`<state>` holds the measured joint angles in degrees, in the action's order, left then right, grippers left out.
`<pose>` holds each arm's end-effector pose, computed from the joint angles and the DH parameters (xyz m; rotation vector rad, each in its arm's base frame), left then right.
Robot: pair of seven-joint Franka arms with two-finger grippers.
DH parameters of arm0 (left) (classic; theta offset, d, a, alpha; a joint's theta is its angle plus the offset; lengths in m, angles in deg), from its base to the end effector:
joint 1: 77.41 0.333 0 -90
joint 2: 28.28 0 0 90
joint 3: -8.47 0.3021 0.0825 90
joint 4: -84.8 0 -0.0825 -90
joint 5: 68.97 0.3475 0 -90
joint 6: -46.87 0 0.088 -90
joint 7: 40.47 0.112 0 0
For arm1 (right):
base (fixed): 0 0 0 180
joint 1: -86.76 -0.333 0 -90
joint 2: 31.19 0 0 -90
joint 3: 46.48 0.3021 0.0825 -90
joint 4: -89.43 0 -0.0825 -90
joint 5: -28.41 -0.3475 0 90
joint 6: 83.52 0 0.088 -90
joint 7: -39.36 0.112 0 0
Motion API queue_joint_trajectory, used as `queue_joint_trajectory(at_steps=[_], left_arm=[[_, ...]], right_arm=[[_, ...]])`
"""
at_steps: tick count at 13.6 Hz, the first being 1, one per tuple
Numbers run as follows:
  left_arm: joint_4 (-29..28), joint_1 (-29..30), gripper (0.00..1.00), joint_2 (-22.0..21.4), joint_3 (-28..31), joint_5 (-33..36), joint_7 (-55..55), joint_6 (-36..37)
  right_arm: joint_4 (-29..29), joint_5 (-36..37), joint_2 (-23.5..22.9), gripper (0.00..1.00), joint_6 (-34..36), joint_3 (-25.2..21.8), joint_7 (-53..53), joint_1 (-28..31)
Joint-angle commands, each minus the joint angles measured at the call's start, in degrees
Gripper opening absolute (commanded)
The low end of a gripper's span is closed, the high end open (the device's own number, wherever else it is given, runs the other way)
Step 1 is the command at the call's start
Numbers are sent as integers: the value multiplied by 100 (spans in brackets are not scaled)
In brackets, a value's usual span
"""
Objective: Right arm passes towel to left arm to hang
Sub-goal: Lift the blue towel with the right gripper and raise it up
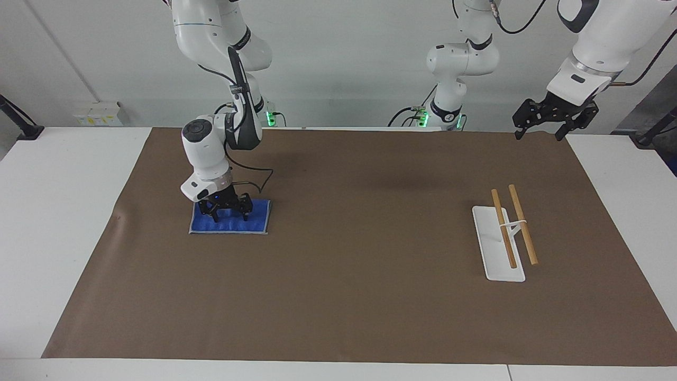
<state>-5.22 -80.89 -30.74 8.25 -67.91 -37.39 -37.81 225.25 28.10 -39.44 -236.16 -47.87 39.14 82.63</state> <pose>0.4945 -0.0298 0.6193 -3.1164 0.1826 0.0783 0.4989 0.0237 0.2895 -3.1293 -0.0744 -0.2346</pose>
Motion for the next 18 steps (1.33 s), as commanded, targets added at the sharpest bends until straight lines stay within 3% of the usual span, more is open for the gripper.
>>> queue_joint_trajectory(at_steps=[1, 4, 7, 9, 13, 18], left_arm=[[-77, 22, 100, -97, -22, 122, -62, 31], [-68, 22, 100, -97, -22, 122, -62, 31], [-77, 22, 100, -97, -22, 122, -62, 31], [-77, 22, 100, -97, -22, 122, -62, 31], [-77, 22, 100, -97, -22, 122, -62, 31], [-77, 22, 100, -97, -22, 122, -62, 31]], right_arm=[[76, -128, -1, 52, -143, 16, -163, 43], [76, -128, -1, 16, -135, 24, -154, 43], [15, -128, -1, 0, -65, 25, -119, 9], [-178, -119, 52, 0, 267, 25, -180, -18], [-1258, -136, 122, 0, 1858, 86, -672, -36], [-1549, -1488, 508, 0, 2027, 183, -1208, -36]])
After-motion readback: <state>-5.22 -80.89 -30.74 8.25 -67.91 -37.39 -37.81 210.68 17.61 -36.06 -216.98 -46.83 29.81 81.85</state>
